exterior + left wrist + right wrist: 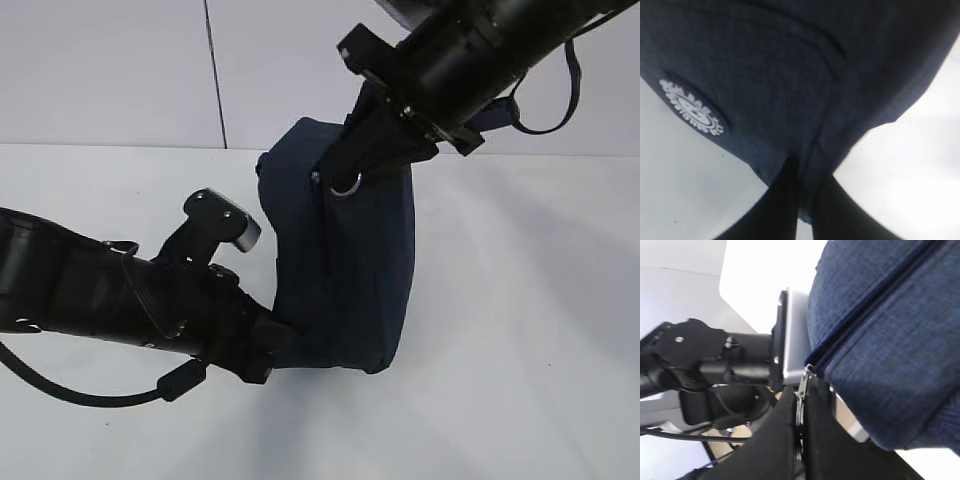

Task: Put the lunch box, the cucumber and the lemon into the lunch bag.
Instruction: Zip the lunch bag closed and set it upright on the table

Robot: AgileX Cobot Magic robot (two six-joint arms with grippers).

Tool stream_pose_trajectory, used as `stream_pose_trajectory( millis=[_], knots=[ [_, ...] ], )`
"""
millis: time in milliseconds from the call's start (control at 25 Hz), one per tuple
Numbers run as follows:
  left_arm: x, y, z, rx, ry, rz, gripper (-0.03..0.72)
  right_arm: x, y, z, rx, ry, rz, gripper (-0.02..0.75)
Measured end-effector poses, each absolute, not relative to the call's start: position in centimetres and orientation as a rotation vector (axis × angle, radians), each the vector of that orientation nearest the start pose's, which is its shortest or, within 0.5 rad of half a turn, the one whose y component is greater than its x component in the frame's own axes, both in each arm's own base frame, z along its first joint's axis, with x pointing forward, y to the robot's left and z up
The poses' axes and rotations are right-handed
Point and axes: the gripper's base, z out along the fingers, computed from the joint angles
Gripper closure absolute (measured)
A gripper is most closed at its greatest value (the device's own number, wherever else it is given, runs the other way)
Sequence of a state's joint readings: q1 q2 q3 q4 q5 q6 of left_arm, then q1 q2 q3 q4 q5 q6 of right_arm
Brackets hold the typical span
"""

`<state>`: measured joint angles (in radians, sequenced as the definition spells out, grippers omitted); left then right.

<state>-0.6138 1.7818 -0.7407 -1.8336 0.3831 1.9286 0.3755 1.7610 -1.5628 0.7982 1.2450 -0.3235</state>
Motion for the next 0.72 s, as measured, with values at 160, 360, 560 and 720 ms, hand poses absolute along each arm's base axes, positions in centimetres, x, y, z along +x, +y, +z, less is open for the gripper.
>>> stream_pose_trajectory(
  millis=[160, 360, 560, 720],
  knots=[
    [23.9, -20.9, 13.6, 0.992, 2.253, -0.688, 0.674, 31.6, 19.5, 32.8, -0.621, 2.639, 1.239, 0.717],
    [23.9, -21.0, 13.7, 0.988, 2.246, -0.698, 0.674, 31.6, 19.8, 33.2, -0.570, 2.611, 1.345, 0.717],
    [23.9, -20.8, 13.6, 1.000, 2.250, -0.674, 0.675, 31.7, 19.8, 33.6, -0.552, 2.578, 1.354, 0.717],
    [24.0, -20.7, 13.5, 1.006, 2.257, -0.649, 0.675, 31.9, 19.4, 33.4, -0.567, 2.594, 1.297, 0.717]
  ],
)
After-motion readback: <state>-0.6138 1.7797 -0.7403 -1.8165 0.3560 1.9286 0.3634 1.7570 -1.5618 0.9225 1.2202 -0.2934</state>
